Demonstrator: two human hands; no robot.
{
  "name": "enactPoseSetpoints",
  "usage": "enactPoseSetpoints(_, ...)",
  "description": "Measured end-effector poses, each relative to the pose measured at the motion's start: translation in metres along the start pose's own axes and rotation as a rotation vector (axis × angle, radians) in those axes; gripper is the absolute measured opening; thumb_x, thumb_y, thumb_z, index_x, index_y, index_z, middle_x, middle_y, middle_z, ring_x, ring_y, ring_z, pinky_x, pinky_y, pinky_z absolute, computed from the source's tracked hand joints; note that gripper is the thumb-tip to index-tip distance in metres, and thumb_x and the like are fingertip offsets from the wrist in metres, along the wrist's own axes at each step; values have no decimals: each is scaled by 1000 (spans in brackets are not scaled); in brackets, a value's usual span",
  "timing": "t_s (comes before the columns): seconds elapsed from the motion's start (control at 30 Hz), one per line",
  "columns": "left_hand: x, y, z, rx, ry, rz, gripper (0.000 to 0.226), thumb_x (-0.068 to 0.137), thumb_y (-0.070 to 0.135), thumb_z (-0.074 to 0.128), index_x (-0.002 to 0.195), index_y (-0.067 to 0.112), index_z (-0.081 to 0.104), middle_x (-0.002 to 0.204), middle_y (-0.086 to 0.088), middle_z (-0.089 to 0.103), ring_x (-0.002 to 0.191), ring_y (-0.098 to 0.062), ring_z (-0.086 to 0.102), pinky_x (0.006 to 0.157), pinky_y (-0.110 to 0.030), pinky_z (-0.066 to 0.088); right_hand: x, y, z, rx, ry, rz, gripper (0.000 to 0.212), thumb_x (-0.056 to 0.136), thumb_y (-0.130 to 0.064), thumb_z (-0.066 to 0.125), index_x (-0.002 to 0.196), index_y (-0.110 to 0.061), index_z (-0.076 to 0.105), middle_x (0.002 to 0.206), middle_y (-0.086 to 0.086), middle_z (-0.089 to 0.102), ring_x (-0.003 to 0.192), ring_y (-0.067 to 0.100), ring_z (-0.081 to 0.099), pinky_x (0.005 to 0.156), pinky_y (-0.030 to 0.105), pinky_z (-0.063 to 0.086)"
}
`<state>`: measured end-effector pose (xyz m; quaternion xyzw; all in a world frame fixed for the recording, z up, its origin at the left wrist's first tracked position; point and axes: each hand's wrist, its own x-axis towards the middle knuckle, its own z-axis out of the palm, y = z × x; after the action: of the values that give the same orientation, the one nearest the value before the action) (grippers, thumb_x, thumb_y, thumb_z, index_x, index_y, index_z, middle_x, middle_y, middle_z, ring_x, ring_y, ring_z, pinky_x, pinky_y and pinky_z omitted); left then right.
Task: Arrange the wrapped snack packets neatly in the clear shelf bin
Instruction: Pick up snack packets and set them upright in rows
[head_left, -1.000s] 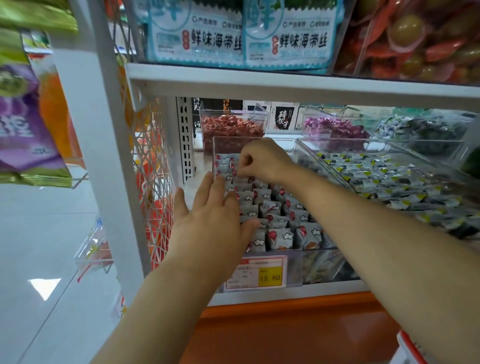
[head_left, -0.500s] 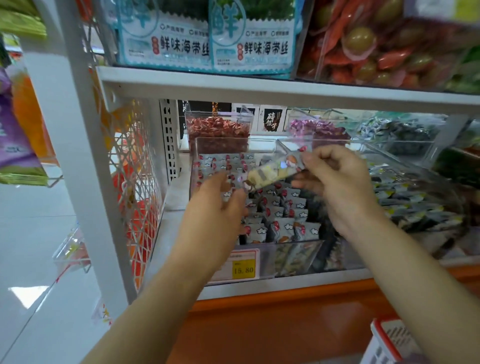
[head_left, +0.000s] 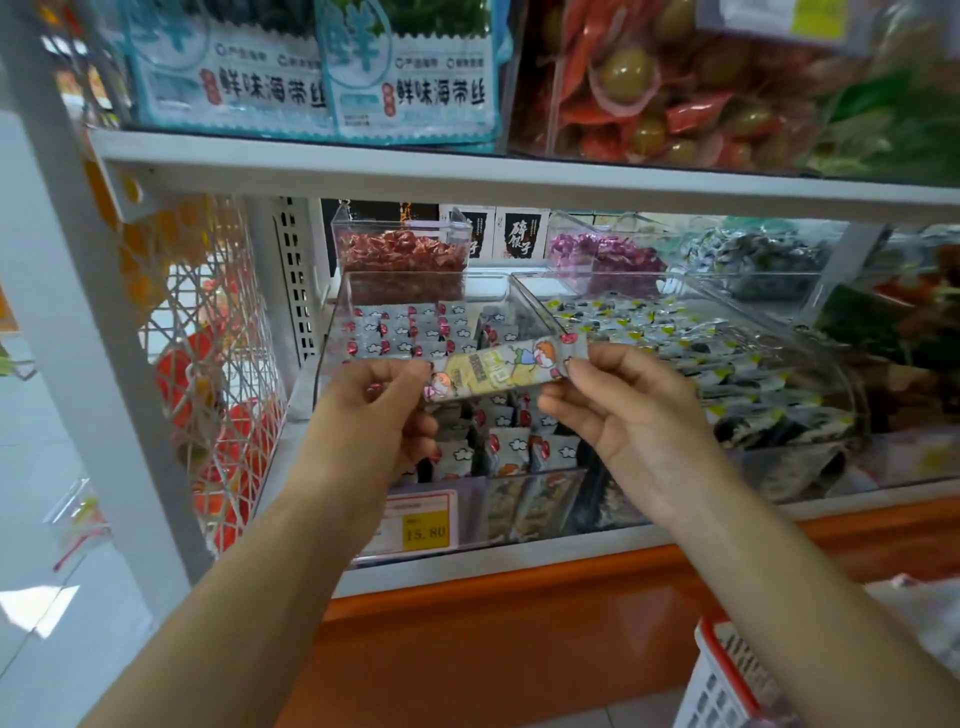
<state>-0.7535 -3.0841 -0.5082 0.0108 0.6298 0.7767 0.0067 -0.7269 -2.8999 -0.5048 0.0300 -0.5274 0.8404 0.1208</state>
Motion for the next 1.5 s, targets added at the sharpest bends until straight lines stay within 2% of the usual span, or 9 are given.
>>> enactPoseSetpoints(0.17,-1,2,-1,-193,-85,-66,20,92,26,53,83,8,53,64,-2,53,49,-8,54,44,-18,47,0,0,0,48,5,20,4,83,2,55,87,2,57,81,15,65,69,21,69,60,24,56)
enactPoseSetpoints(0.57,-7,13,7,-533,-216,-42,16,84,-7,49,86,8,55,66,-5,60,57,-11,63,56,-16,53,-1,0,10,300,192,38,11,92,-1,50,82,0,56,60,9,68,55,15,68,50,20,54)
enactPoseSetpoints(0.77,-9,10,5,-406,-235,57,5,84,4,55,88,7,55,73,-3,55,62,-10,62,63,-18,54,-1,1,6,117,176,-109,11,91,2,50,82,-1,56,62,4,68,60,16,69,56,21,55)
enactPoseSetpoints(0.93,-9,10,0,-110,-254,138,42,68,21,62,104,1,59,78,-4,55,67,-6,62,67,-16,53,-2,4,5,-33,107,-190,14,90,8,49,86,-3,57,63,0,68,65,15,69,61,20,55)
enactPoseSetpoints(1.07,-9,13,-8,-3,-254,139,16,80,15,59,90,4,64,79,-6,52,65,-7,61,67,-18,54,-2,5,7,-96,84,-193,14,90,7,49,88,-4,57,67,2,69,66,17,70,61,23,56)
enactPoseSetpoints(1.17,-8,13,-12,198,-196,252,22,85,12,59,103,22,67,71,6,61,72,-11,69,74,-29,58,-1,6,8,-58,66,-125,5,86,-13,60,88,-9,60,81,8,67,68,21,68,58,30,56)
enactPoseSetpoints(1.23,-9,14,-12,281,-186,318,35,85,9,61,110,33,64,74,9,60,76,-13,70,75,-27,57,-1,9,6,-134,56,-117,18,77,-26,66,88,-12,62,85,5,62,72,17,67,60,31,57)
enactPoseSetpoints(1.37,-13,16,-12,258,-214,310,36,75,23,66,109,35,64,87,12,64,80,-12,70,72,-20,56,1,12,4,-235,48,-173,12,85,-1,60,96,-7,60,83,3,66,78,15,69,67,29,57)
enactPoseSetpoints(1.5,-13,15,-10,265,-205,292,30,82,23,62,112,30,62,99,5,66,80,-8,70,71,-16,54,1,10,4,-304,-9,-198,22,86,4,58,103,-8,64,106,11,66,92,21,69,74,30,57)
